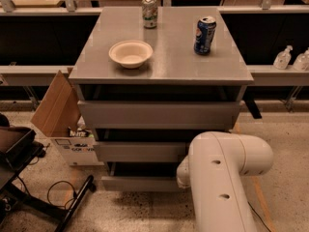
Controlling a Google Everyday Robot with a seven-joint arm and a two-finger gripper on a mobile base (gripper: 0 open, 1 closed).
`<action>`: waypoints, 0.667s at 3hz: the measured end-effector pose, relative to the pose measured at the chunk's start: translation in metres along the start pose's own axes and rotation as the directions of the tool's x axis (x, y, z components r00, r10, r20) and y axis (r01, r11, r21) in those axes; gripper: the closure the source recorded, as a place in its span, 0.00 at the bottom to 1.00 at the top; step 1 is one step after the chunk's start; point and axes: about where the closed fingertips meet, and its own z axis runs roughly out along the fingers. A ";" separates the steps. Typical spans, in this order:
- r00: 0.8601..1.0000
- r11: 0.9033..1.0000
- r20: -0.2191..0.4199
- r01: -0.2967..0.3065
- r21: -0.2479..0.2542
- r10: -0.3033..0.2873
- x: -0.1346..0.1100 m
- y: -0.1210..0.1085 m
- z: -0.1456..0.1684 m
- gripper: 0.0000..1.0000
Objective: Open bottom drawer
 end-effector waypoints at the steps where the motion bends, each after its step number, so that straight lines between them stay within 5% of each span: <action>1: 1.000 1.000 0.000 0.000 -0.003 0.000 0.000 0.002 0.001 0.82; 2: 1.000 1.000 0.000 0.000 -0.005 0.000 0.000 0.003 0.002 0.58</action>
Offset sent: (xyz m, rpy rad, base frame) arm -0.0013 0.0001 -0.0014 -0.0001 0.0025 0.0003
